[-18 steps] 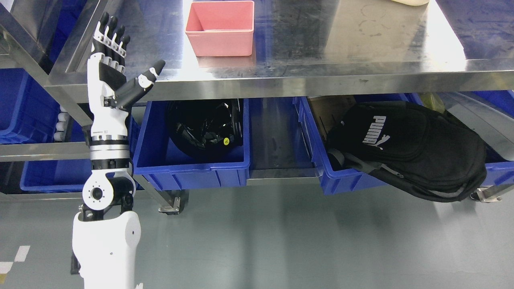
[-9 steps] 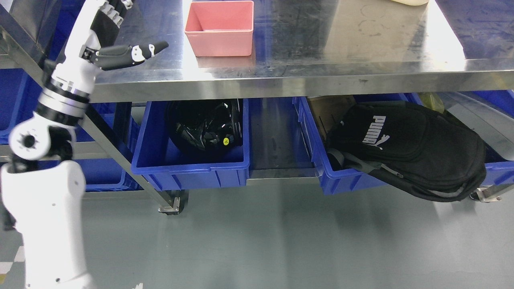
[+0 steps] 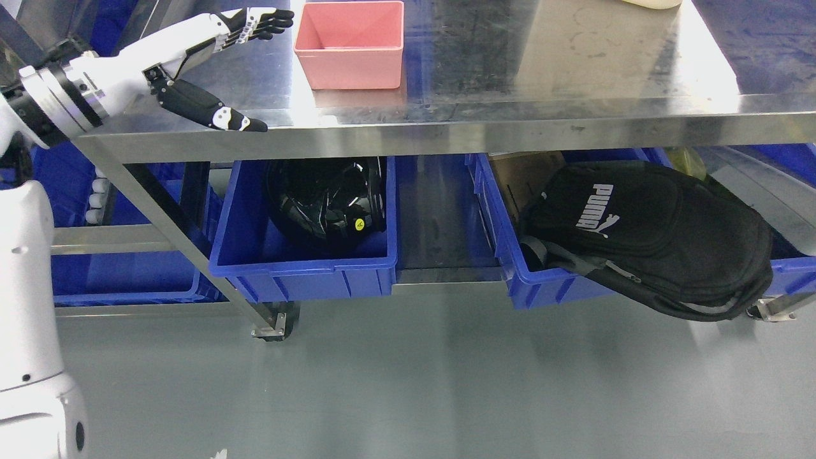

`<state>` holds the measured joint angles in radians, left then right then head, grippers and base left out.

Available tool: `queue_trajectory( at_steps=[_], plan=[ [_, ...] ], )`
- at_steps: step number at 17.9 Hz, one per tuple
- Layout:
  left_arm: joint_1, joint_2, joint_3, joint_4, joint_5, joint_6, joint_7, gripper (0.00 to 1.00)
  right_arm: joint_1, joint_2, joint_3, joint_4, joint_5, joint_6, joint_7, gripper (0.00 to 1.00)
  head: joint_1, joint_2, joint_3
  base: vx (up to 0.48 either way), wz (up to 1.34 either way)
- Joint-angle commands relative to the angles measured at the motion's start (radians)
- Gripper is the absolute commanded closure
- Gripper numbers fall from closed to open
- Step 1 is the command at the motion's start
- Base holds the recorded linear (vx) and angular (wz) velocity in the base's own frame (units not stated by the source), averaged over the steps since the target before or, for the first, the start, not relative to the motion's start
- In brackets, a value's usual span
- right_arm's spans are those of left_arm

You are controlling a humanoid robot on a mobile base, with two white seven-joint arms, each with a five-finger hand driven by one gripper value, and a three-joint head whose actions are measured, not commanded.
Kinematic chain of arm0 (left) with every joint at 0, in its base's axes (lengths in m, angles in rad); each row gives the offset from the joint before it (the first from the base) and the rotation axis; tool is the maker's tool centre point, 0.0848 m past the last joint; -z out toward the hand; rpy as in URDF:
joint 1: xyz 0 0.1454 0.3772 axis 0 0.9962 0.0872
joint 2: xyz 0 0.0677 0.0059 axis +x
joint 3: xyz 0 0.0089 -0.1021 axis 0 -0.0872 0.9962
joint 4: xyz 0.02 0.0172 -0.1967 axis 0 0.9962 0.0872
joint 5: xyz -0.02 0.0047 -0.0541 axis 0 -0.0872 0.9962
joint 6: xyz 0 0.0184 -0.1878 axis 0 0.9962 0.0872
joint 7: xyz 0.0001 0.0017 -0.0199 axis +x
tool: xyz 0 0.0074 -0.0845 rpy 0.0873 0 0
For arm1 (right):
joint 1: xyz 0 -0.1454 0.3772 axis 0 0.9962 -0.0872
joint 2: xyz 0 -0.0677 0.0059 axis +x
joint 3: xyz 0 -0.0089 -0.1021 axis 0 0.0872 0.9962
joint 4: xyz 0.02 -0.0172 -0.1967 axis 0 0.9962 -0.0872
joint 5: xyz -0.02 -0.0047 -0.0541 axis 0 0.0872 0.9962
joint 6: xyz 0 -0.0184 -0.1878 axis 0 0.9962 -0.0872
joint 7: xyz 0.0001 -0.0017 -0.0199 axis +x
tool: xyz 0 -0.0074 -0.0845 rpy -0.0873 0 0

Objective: Place storage box into left shelf container
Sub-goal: 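Raise the left hand and reach toward the pink box on the table, then hook the left hand fingers over the pink box's rim and grasp it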

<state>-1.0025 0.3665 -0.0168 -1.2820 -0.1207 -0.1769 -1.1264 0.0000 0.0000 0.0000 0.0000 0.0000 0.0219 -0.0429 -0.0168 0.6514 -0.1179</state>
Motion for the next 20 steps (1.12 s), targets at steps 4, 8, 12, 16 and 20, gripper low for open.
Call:
queue_trajectory(
  at_steps=[4, 8, 12, 16, 20],
  plan=[
    [-0.215, -0.093, -0.231, 0.289, -0.151, -0.003, -0.021, 0.02, 0.009, -0.017, -0.005, -0.017, 0.002, 0.000, 0.000, 0.00, 0.0000, 0.000, 0.000, 0.000, 0.00],
    [-0.229, -0.190, -0.287, 0.395, -0.267, -0.003, -0.021, 0.03, 0.009, -0.017, -0.005, -0.017, 0.002, 0.000, 0.000, 0.00, 0.0000, 0.000, 0.000, 0.000, 0.00],
    [-0.252, -0.241, -0.282, 0.486, -0.361, -0.004, -0.016, 0.03, 0.009, -0.017, -0.005, -0.017, 0.002, 0.000, 0.000, 0.00, 0.0000, 0.000, 0.000, 0.000, 0.00],
    [-0.287, -0.284, -0.276, 0.570, -0.384, -0.006, 0.003, 0.07, 0.009, -0.017, -0.005, -0.017, 0.002, 0.000, 0.000, 0.00, 0.0000, 0.000, 0.000, 0.000, 0.00],
    [-0.301, -0.288, -0.258, 0.587, -0.392, -0.007, -0.003, 0.25, 0.009, -0.017, -0.005, -0.017, 0.002, 0.000, 0.000, 0.00, 0.0000, 0.000, 0.000, 0.000, 0.00]
  ],
)
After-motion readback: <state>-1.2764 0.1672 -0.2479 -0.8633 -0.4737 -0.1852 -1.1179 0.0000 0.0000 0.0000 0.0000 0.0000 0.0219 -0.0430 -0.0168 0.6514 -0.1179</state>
